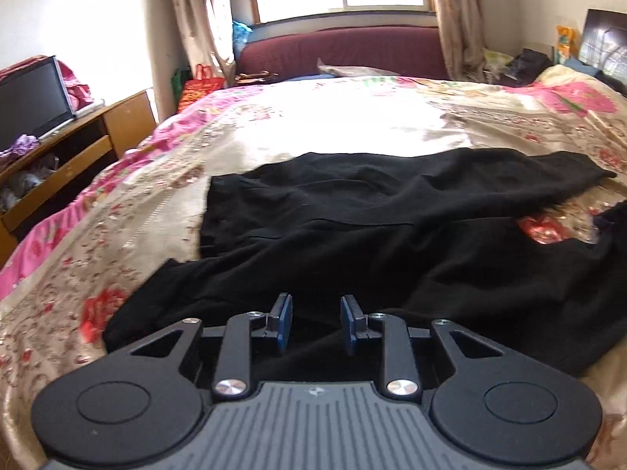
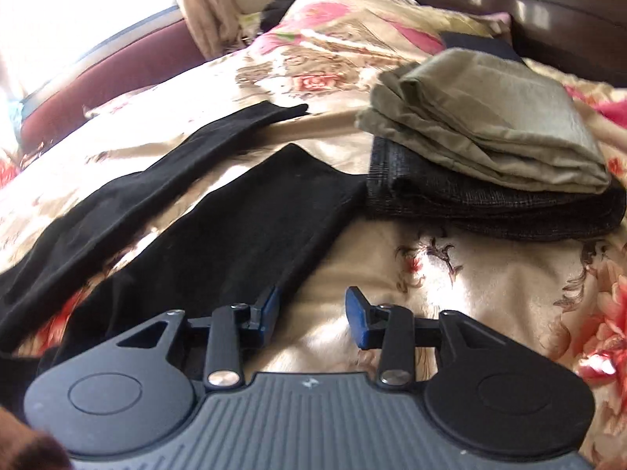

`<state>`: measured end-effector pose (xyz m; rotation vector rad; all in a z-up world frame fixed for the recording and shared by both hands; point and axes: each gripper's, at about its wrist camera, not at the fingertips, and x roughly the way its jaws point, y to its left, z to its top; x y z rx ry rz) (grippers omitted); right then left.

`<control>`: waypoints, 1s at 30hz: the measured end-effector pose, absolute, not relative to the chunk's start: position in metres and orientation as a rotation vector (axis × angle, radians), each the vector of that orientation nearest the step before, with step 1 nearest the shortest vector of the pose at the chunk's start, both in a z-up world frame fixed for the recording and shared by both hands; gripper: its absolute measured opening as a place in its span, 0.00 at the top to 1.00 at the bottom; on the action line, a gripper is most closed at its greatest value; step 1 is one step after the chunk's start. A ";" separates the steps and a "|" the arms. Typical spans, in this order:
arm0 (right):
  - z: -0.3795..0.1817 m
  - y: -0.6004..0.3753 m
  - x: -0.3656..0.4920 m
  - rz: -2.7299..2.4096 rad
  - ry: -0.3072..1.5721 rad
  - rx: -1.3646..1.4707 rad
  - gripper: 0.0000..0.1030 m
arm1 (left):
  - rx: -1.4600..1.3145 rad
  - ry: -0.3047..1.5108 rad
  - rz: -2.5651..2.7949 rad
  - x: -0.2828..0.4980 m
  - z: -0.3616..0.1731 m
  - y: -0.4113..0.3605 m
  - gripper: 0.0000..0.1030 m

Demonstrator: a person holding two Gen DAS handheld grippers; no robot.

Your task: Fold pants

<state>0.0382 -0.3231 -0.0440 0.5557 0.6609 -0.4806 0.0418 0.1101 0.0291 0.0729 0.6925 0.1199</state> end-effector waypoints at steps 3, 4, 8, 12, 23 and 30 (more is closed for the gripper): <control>-0.049 -0.338 0.052 -0.493 0.620 0.653 0.57 | 0.106 0.709 0.044 0.062 0.023 0.069 0.60; -0.049 -0.341 0.057 -0.502 0.609 0.661 0.57 | 0.115 0.711 0.024 0.066 0.022 0.060 0.60; -0.051 -0.343 0.073 -0.488 0.583 0.649 0.57 | 0.161 0.730 -0.053 0.079 0.018 0.021 0.60; -0.046 -0.353 0.069 -0.445 0.575 0.737 0.94 | 0.173 0.740 -0.106 0.084 0.015 0.000 0.60; 0.019 -0.344 -0.066 -0.484 0.428 0.588 0.96 | 0.204 0.700 -0.255 0.072 0.015 -0.044 0.58; -0.042 -0.359 -0.082 -0.622 0.608 0.713 0.87 | 0.295 0.763 -0.278 0.061 -0.013 -0.058 0.56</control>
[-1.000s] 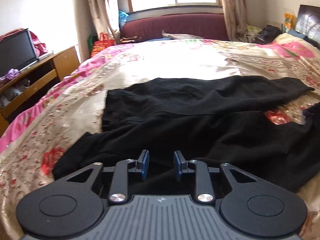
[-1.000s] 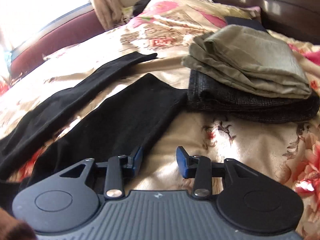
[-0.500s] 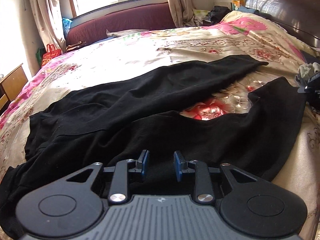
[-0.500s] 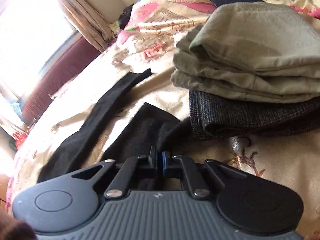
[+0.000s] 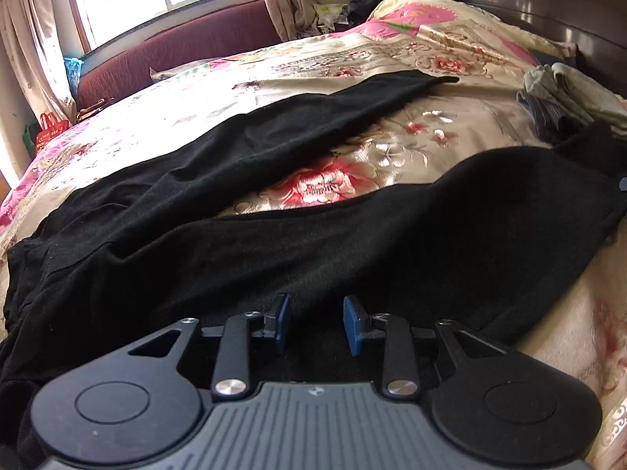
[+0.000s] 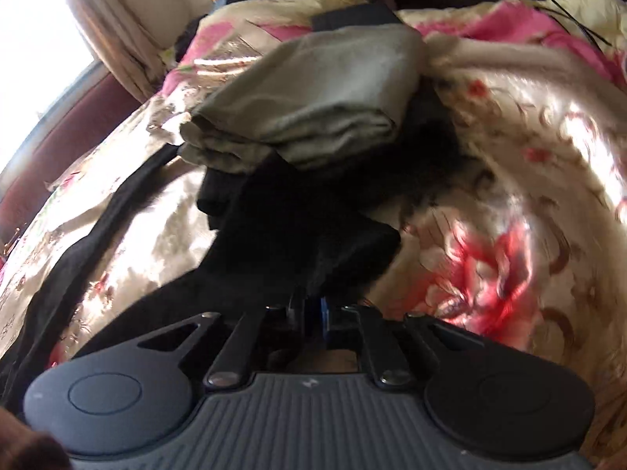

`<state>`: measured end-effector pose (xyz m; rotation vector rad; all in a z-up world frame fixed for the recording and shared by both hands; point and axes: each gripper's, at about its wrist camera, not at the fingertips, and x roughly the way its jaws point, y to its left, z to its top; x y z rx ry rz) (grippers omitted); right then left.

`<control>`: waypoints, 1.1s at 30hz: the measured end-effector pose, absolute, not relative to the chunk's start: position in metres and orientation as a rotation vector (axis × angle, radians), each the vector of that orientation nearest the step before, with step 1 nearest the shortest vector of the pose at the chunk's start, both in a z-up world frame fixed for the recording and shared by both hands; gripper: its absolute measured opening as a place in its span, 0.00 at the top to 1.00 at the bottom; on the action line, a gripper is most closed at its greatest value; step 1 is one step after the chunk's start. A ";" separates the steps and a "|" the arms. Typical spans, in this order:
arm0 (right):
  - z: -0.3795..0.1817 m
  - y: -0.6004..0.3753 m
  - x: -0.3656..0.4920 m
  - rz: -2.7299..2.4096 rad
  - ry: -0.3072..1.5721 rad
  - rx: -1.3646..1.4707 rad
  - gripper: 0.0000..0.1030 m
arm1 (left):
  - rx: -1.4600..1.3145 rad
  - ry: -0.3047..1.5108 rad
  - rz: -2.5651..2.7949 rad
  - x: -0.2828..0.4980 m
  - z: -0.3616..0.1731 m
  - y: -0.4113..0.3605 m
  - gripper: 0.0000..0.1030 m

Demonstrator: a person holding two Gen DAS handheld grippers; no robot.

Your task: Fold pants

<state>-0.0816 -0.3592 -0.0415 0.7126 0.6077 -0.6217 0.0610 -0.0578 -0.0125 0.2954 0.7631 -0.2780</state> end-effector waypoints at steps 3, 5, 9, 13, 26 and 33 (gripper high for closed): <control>-0.024 -0.347 -0.085 -0.669 0.569 0.578 0.84 | 0.286 0.753 -0.275 0.055 -0.011 -0.053 0.56; -0.011 -0.337 -0.091 -0.721 0.543 0.479 0.80 | 0.277 0.746 -0.267 0.056 -0.010 -0.051 0.56; 0.016 -0.298 -0.085 -0.582 0.495 0.317 0.80 | 0.261 0.718 -0.252 0.062 -0.003 -0.047 0.56; 0.016 -0.252 -0.051 -0.274 0.540 0.312 0.75 | 0.268 0.690 -0.235 0.076 0.002 -0.046 0.56; -0.012 -0.194 0.053 -0.084 0.749 0.167 0.74 | 0.290 0.741 -0.165 0.124 -0.003 0.007 0.50; 0.010 -0.159 0.111 0.093 0.750 0.039 0.69 | 0.302 0.677 -0.072 0.156 0.029 0.082 0.46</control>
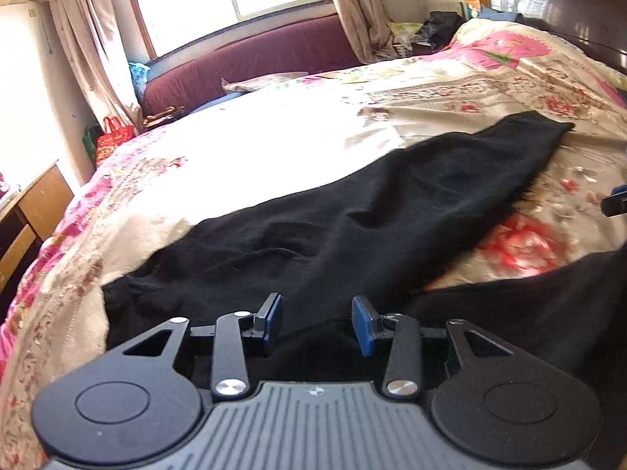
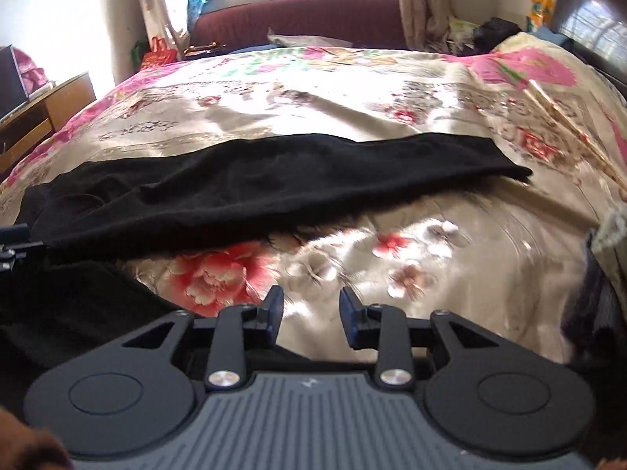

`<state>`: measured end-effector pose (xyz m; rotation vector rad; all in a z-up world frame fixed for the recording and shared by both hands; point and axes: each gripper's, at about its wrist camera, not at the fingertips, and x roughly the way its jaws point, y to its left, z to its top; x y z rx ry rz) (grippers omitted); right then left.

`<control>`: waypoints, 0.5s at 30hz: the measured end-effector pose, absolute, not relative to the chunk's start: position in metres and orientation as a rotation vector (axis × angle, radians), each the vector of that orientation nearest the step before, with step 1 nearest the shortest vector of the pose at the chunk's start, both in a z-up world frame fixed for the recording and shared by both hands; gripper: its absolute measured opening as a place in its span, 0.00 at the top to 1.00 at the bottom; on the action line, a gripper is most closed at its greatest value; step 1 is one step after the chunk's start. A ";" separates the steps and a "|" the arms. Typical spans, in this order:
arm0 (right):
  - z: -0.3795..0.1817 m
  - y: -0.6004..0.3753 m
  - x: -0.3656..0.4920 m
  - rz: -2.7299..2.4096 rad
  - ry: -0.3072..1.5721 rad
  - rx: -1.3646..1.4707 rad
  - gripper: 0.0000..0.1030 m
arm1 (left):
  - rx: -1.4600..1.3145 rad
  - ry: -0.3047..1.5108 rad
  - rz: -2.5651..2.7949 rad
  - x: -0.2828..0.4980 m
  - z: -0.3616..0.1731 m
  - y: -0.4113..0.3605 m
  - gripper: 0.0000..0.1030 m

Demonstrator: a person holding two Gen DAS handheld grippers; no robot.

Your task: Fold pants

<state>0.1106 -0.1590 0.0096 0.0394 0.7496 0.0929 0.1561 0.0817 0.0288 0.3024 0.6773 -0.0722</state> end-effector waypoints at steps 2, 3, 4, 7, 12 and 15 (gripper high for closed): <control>0.011 -0.145 0.138 0.159 0.759 0.009 0.68 | 0.324 0.669 -0.018 0.175 0.030 0.109 0.43; 0.011 -0.138 0.154 0.204 0.769 -0.009 0.66 | 0.326 0.672 0.000 0.184 0.030 0.122 0.42; 0.011 -0.130 0.170 0.246 0.779 -0.029 0.61 | 0.325 0.683 0.012 0.196 0.029 0.136 0.42; 0.011 -0.103 0.228 0.364 0.811 -0.116 0.58 | 0.326 0.719 0.039 0.227 0.025 0.170 0.42; 0.011 -0.065 0.312 0.482 0.826 -0.236 0.56 | 0.339 0.777 0.045 0.273 0.011 0.220 0.37; 0.004 -0.047 0.350 0.554 0.836 -0.268 0.51 | 0.324 0.817 0.019 0.292 0.007 0.244 0.35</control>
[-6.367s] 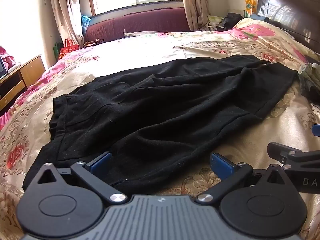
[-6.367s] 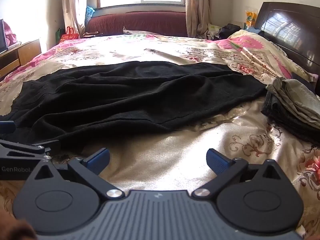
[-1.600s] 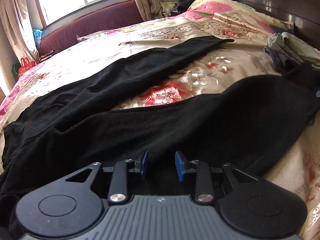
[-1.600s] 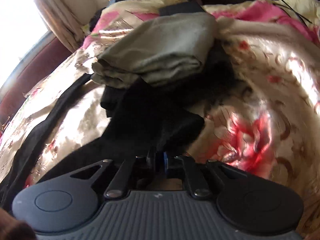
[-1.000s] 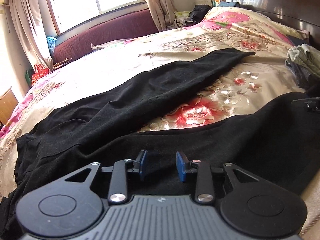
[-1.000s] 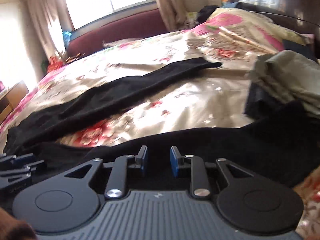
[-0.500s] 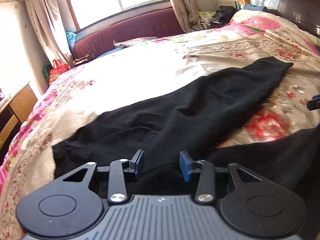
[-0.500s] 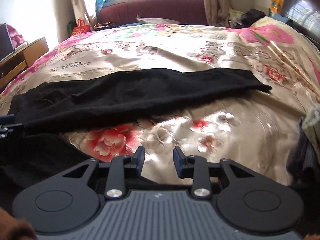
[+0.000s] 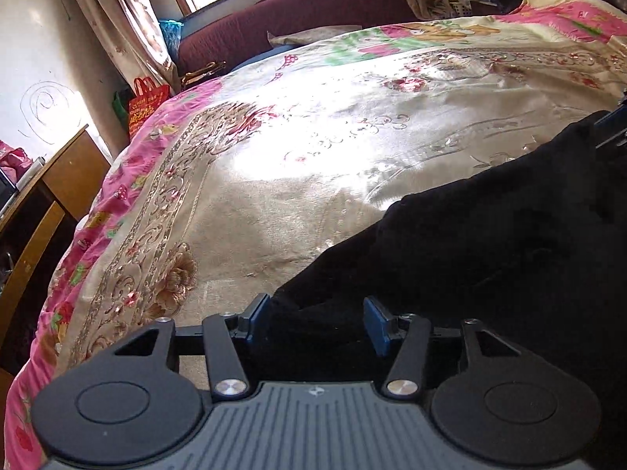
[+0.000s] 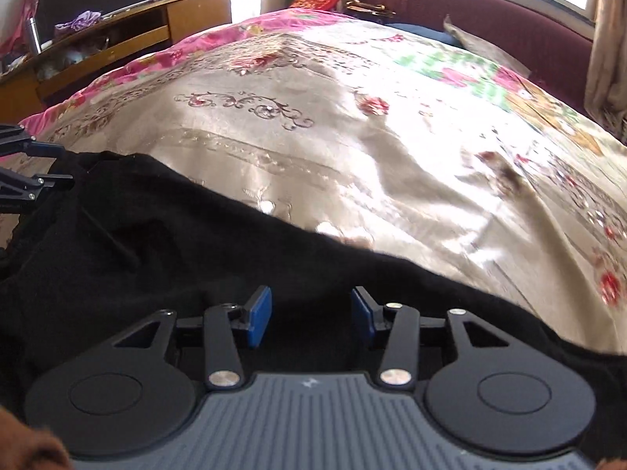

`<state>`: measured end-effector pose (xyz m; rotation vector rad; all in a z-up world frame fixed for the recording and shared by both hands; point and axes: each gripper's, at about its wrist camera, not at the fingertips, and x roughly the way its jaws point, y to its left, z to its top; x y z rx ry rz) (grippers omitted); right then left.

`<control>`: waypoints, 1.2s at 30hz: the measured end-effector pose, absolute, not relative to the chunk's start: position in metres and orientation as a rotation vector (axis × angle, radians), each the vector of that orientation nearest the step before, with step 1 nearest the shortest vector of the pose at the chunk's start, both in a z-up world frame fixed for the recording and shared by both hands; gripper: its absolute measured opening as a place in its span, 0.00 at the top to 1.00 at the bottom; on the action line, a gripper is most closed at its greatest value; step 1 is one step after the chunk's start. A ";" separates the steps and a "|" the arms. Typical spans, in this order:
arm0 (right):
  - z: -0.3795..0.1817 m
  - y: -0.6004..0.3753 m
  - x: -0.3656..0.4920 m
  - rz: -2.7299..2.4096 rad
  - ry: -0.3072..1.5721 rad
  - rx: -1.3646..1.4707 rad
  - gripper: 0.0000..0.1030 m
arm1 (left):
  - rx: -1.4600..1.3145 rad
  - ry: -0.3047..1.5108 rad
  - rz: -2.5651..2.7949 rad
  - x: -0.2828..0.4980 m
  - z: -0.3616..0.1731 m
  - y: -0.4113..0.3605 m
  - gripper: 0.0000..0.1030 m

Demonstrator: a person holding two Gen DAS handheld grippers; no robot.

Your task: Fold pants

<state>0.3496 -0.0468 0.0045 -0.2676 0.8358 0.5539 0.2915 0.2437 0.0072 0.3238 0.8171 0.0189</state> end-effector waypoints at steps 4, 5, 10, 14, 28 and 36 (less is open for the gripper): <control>-0.015 -0.021 0.381 0.609 0.881 -0.363 0.50 | 0.289 0.870 -0.047 0.307 0.003 0.271 0.28; -0.021 -0.017 0.385 0.613 0.893 -0.392 0.50 | 0.279 0.888 -0.073 0.310 0.001 0.275 0.25; -0.033 -0.014 0.397 0.640 0.914 -0.422 0.43 | 0.306 0.944 -0.113 0.321 -0.015 0.276 0.19; -0.026 -0.013 0.398 0.656 0.924 -0.519 0.42 | 0.338 0.950 -0.133 0.321 -0.014 0.273 0.19; -0.027 -0.008 0.399 0.642 1.023 -0.516 0.91 | 0.394 0.963 -0.120 0.316 -0.015 0.264 0.50; 0.025 -0.017 0.330 0.590 0.899 -0.512 0.94 | 0.407 0.911 -0.114 0.285 0.011 0.258 0.71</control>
